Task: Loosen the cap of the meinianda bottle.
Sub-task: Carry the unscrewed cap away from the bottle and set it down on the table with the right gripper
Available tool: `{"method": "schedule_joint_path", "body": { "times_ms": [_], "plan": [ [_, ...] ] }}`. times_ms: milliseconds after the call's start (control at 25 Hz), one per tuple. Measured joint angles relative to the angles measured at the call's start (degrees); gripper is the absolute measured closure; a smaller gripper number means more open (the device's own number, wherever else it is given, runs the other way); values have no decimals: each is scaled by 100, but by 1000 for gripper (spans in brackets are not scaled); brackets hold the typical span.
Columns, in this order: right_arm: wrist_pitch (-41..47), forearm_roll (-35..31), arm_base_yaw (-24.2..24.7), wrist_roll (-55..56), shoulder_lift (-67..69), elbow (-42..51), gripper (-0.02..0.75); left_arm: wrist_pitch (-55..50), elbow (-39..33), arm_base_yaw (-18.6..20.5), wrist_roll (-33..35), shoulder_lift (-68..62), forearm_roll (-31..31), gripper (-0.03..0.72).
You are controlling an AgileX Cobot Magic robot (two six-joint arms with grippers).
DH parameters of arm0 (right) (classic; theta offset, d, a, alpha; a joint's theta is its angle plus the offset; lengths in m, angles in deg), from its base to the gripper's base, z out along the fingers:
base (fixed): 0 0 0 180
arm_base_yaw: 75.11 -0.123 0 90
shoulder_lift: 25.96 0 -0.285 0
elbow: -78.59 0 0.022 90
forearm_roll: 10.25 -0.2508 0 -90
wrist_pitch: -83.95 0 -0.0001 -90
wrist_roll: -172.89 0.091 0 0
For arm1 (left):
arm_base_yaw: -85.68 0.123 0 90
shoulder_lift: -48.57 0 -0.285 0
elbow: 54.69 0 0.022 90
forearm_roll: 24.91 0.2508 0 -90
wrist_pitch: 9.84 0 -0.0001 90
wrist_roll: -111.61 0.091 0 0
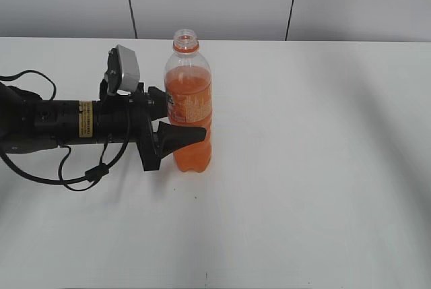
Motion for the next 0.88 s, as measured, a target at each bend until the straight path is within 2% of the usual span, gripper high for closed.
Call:
{"method": "schedule_joint_path", "body": {
  "times_ms": [240,480,600,880],
  "plan": [
    [-5,-126,755,-157,0,624,469,0,-5,0,0,0,-9,264],
    [-159,-126,1128,-211,0,1741,469,-6,-5,0,0,0,-17,264],
    [-678,-227,1134,-316,4,2459,469,-45,-5,0,0,0,-16,264],
    [-2611,-426,1134,-343,20,4317,469,-69,-5,0,0,11,-18,264]
  ]
}}
